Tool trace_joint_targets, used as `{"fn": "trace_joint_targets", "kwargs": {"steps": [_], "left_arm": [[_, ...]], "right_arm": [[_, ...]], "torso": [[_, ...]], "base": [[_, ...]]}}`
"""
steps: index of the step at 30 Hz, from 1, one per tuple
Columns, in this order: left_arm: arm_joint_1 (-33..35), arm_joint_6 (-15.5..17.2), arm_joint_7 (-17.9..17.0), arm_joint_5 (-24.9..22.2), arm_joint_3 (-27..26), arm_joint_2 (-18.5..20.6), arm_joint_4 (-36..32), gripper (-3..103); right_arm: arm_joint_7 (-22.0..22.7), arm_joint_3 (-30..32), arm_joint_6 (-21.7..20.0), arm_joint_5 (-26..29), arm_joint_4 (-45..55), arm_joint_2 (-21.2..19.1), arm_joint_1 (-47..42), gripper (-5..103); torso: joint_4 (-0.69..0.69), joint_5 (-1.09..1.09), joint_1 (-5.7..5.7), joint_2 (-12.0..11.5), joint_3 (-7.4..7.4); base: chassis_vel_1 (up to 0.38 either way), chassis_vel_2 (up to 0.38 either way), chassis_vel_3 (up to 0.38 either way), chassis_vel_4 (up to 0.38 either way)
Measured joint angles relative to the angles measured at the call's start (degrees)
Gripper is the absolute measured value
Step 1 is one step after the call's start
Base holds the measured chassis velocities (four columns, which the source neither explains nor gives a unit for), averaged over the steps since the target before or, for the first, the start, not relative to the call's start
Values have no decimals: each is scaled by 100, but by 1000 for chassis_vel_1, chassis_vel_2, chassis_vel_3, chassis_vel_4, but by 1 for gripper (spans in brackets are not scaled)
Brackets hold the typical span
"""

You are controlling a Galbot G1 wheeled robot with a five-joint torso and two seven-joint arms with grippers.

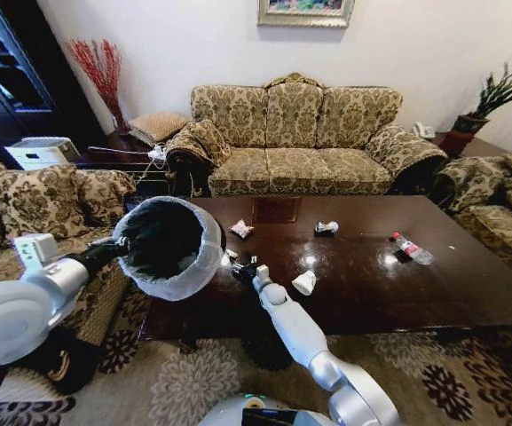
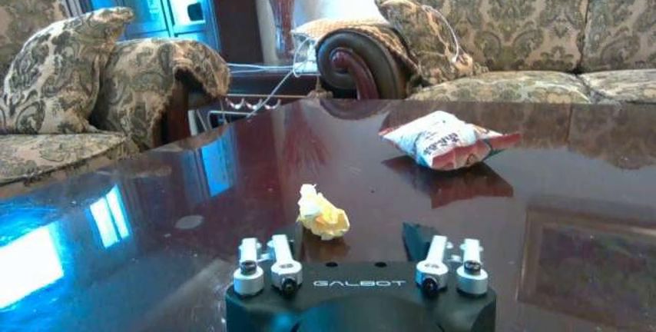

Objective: Move to the front of the table and place the trash on the table into the trash bin.

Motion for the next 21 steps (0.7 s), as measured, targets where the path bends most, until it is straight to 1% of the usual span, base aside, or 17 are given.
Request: {"fn": "trace_joint_targets", "kwargs": {"steps": [1,3,4,7,9,12,13,16,17,18,19,21], "left_arm": [[0,0,0,0,0,0,0,0],[9,0,13,2,-8,-9,6,0],[9,0,13,2,-8,-9,6,0],[41,0,20,4,-27,-22,5,0],[56,0,22,3,-39,-26,-1,0],[97,0,34,3,-79,-32,-21,0],[97,0,34,3,-79,-32,-21,0],[87,1,35,1,-62,-38,-20,0],[87,1,35,1,-62,-38,-20,0],[79,1,36,1,-51,-38,-17,0],[65,1,36,1,-31,-23,-3,0],[52,1,36,1,-19,1,13,0]], "right_arm": [[0,0,0,0,0,0,0,66],[-40,1,66,-15,-94,-1,61,55],[-40,1,66,-15,-94,-1,61,55],[-93,-3,134,-25,-217,-3,170,39],[-102,-10,137,-25,-229,-3,194,39],[-104,-25,137,-44,-229,-4,243,23],[-104,-25,137,-44,-229,-4,243,23],[-70,-107,87,-52,71,-6,164,7],[-70,-107,87,-52,71,-6,164,7],[-53,-138,60,-36,171,-6,130,2],[-1,-218,13,0,357,-5,73,1],[48,-273,-8,7,487,-5,41,1]], "torso": [[0,0,0,0,0],[0,0,0,0,0],[0,0,0,0,0],[1,0,0,0,0],[1,0,0,0,1],[1,0,0,0,0],[1,0,0,0,0],[1,0,1,0,1],[1,0,1,0,1],[1,0,1,0,1],[1,0,0,0,1],[1,0,0,0,0]], "base": [[0,0,0,0],[0,0,0,0],[0,0,0,0],[0,0,0,0],[0,0,0,0],[0,0,0,0],[0,0,0,0],[0,0,0,0],[0,0,0,0],[0,0,0,0],[0,0,0,0],[0,0,0,0]]}}
